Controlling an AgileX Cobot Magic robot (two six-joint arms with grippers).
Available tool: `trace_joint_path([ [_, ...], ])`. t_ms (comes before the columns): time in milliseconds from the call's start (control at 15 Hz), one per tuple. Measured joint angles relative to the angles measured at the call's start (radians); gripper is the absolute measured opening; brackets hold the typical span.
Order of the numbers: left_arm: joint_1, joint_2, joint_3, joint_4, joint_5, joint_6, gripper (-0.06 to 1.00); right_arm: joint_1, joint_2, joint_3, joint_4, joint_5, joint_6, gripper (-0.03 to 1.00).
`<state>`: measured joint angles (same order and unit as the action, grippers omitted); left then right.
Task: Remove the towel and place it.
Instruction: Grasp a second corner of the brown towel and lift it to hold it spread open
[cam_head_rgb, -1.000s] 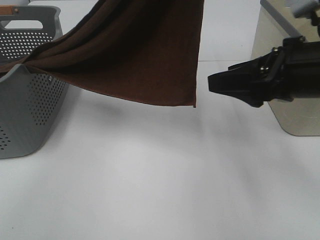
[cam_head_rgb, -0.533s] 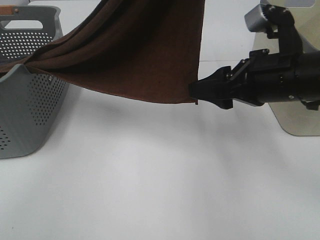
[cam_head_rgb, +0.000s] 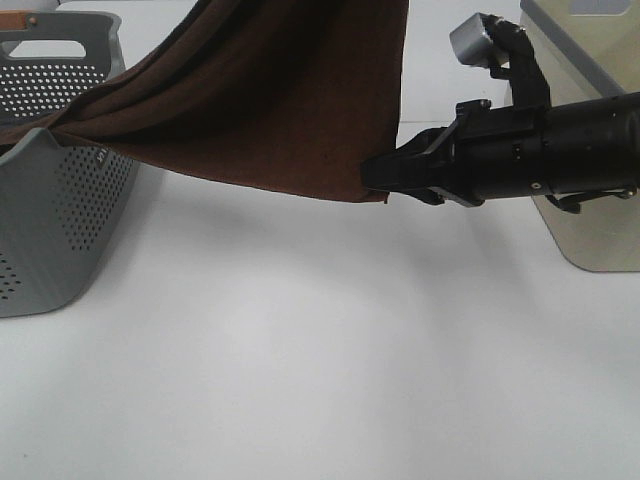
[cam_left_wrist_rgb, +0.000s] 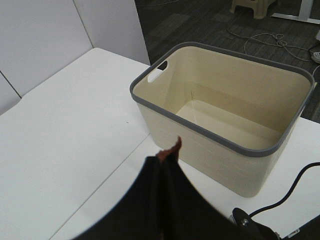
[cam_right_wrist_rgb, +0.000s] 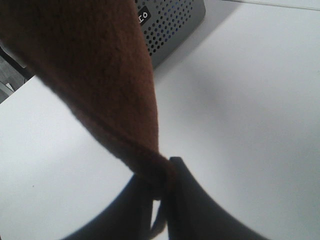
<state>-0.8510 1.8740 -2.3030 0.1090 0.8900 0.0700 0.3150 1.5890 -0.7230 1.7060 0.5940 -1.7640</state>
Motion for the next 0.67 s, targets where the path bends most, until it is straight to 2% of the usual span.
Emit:
trace_joint_path([
  [67,0.000,0.000,0.000,0.000,0.000,0.000,0.00,0.000,0.000,0.000,0.001,0.001,0.010,0.00],
  [200,0.000,0.000,0.000,0.001,0.000,0.000,0.00,0.000,0.000,0.000,-0.002,0.002,0.062,0.00],
  [400,0.000,0.011,0.000,0.029,0.000,-0.001,0.00,0.000,-0.015,0.000,-0.067,-0.001,0.176,0.00],
  [533,0.001,0.044,0.000,0.072,0.000,-0.025,0.00,0.000,-0.059,-0.023,-0.217,-0.011,0.343,0.00],
  [667,0.001,0.089,0.000,0.147,0.000,-0.070,0.00,0.000,-0.103,-0.070,-0.434,-0.013,0.620,0.00],
])
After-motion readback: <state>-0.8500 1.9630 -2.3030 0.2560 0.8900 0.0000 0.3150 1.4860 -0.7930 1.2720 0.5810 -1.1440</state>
